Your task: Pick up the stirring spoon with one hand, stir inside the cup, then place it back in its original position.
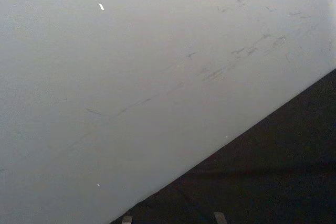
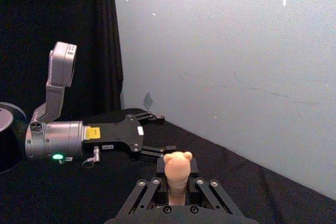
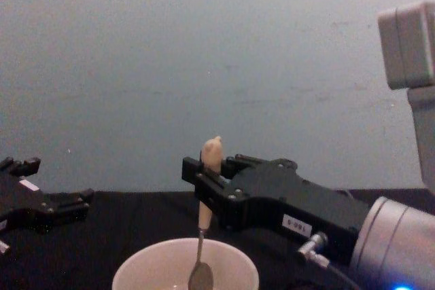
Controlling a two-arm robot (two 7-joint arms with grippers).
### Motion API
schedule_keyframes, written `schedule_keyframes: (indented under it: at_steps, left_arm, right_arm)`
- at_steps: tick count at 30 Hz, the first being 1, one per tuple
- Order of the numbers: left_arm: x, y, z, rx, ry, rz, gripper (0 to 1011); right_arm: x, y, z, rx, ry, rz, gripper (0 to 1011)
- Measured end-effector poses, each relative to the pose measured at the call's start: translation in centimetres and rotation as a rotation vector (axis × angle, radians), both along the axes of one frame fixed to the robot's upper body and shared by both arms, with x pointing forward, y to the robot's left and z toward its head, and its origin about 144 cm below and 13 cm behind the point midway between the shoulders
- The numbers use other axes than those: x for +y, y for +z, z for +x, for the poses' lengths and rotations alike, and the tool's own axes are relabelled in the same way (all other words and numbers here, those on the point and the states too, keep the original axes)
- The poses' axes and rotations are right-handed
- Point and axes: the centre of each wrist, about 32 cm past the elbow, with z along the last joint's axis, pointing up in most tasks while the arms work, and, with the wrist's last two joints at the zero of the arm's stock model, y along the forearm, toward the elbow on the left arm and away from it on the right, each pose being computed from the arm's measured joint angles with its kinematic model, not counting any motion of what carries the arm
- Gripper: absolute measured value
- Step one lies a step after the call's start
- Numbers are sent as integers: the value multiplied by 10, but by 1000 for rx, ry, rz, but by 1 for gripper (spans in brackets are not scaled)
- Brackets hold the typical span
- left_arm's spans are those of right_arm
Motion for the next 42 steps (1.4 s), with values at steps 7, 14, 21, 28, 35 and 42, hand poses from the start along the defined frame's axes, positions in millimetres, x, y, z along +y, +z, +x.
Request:
schedule_keyframes:
  at_steps: [7,14,21,28,35,42]
  left_arm:
    - [0,0,0,0,0,0,1001]
    - [0,0,0,0,0,0,1001]
    - [0,0,0,0,0,0,1001]
    - [0,0,0,0,0,0,1001]
    - [0,0,0,0,0,0,1001]
    - [0,0,0,0,0,0,1001]
  right_arm:
    - [5,-6,2,-4,-6,10,218]
    - [12,-11,5,-9,-13,8,218]
    - [17,-14,9,-15,-27,1,217]
    - [20,-15,12,-24,-42,-4,218]
    - [17,-17,15,-26,-56,-15,218]
    - [11,-18,11,-23,-54,-22,218]
